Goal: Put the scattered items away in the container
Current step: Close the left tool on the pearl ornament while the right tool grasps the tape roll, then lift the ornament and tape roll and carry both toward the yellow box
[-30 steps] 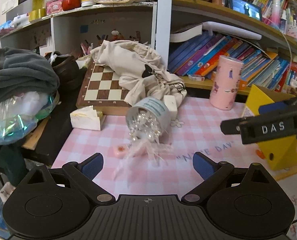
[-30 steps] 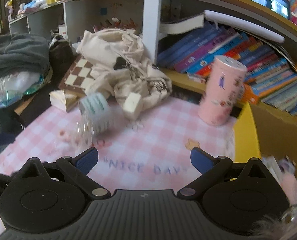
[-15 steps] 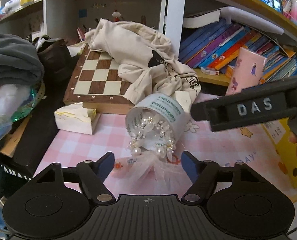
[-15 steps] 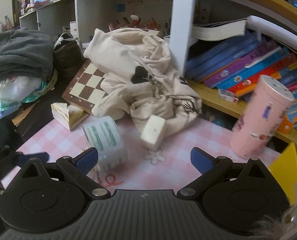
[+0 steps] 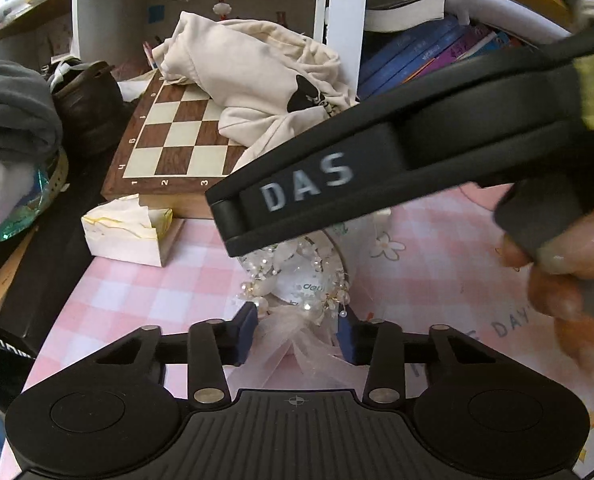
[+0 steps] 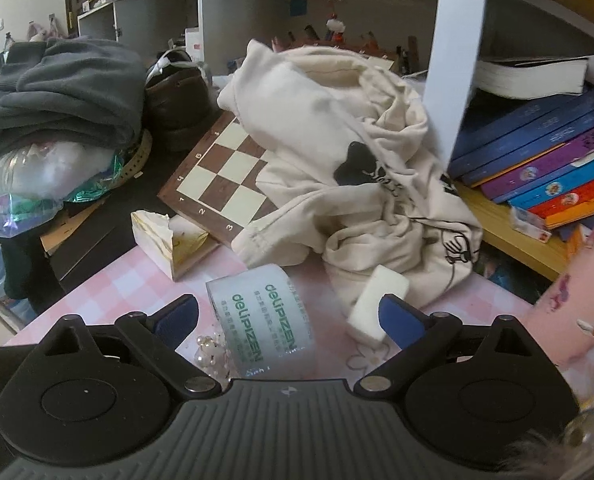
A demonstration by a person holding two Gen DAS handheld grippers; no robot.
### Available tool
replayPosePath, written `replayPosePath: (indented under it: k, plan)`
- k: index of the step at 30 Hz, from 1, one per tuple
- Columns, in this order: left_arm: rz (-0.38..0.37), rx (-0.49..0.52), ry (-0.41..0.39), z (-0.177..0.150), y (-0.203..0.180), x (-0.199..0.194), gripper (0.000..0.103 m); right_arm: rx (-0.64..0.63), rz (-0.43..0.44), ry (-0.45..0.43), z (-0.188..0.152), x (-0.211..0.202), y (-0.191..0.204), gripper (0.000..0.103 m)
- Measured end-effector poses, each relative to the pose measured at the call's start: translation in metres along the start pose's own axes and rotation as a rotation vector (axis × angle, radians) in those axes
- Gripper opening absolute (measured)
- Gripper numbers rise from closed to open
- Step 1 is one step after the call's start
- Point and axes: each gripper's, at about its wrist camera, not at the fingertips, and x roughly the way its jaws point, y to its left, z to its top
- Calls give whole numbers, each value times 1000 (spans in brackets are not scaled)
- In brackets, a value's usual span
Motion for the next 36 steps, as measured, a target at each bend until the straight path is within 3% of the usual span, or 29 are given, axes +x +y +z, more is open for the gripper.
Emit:
replayPosePath:
  k: [3,5,8,20,36]
  plan:
    - [-17,7,4,-1,-1,-1,23,-1,17,16,1,7,-2,91]
    - [-25,13,9,-1,-1,-2,17,-1,31,31,1,10,-4,69]
    - [-34,-2,9,-1,1,-4,10,26,74,39,-1,10,-7,46]
    - [-116,4,-42,-9,-11,-61,8,117,30,-3,-19,-51,-19,44]
    - [-164,-51,-32,-51,-7,-147,4,236,-41,55,-102,-136,-19,44]
